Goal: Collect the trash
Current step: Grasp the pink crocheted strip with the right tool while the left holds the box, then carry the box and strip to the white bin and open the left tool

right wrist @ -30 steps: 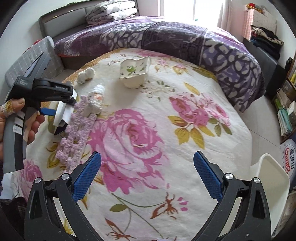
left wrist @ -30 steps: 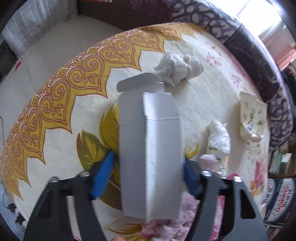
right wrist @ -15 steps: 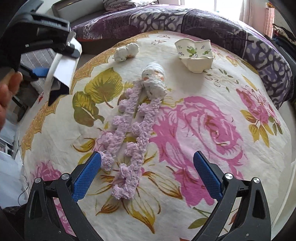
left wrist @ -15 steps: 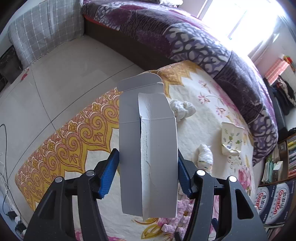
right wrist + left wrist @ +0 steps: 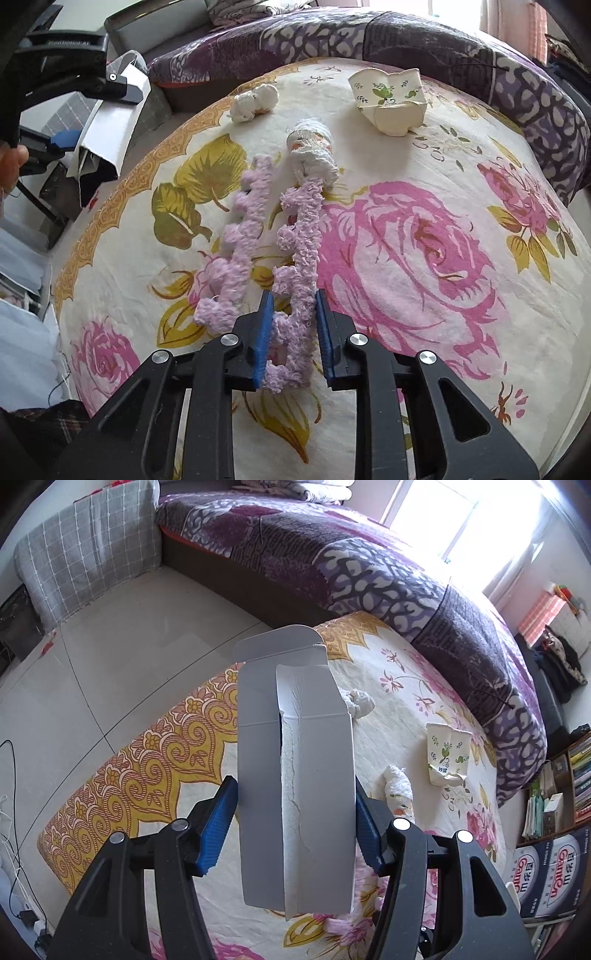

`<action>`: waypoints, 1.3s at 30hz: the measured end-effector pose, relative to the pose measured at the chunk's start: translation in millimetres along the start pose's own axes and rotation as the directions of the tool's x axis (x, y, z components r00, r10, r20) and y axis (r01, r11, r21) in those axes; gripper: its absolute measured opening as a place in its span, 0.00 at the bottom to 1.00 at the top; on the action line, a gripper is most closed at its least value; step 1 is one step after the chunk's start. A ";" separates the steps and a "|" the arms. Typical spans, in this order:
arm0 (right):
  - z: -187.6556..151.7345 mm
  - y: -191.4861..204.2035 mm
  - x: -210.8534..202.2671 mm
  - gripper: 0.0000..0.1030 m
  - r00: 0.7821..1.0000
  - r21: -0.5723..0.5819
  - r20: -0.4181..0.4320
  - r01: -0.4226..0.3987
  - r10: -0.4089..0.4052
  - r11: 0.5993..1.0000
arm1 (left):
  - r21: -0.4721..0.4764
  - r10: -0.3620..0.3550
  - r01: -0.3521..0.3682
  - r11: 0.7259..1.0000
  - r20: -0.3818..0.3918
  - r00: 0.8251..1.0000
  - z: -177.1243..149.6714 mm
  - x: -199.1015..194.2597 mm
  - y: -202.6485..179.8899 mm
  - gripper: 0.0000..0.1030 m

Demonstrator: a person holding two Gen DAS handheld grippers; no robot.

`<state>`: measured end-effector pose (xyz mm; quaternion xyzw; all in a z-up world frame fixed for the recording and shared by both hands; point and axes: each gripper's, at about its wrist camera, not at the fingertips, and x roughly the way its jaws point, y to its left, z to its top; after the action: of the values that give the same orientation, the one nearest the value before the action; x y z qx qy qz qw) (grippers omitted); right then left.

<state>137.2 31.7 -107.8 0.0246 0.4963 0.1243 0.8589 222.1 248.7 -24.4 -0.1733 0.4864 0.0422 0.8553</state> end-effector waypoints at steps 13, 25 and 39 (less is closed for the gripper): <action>32.4 -32.3 -56.4 0.14 0.991 0.025 0.131 -0.001 -0.002 1.000 | 0.069 -0.044 0.038 0.997 0.095 0.995 -11.2 -34.8 -37.7 0.57; 18.0 -43.5 -4.3 0.60 0.999 0.004 -0.007 0.039 -0.039 0.999 | 0.045 -0.055 0.052 0.998 0.066 0.996 -13.3 -33.5 -32.5 0.57; 29.7 -46.5 -23.9 0.22 0.990 -0.034 0.111 0.087 -0.083 0.996 | 0.049 -0.061 0.056 0.997 0.114 0.992 -14.4 -42.4 -38.2 0.57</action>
<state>160.0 -16.6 -80.2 -0.0066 0.4465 0.0956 0.8896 197.2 212.1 14.5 -0.1650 0.4318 0.0158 0.8866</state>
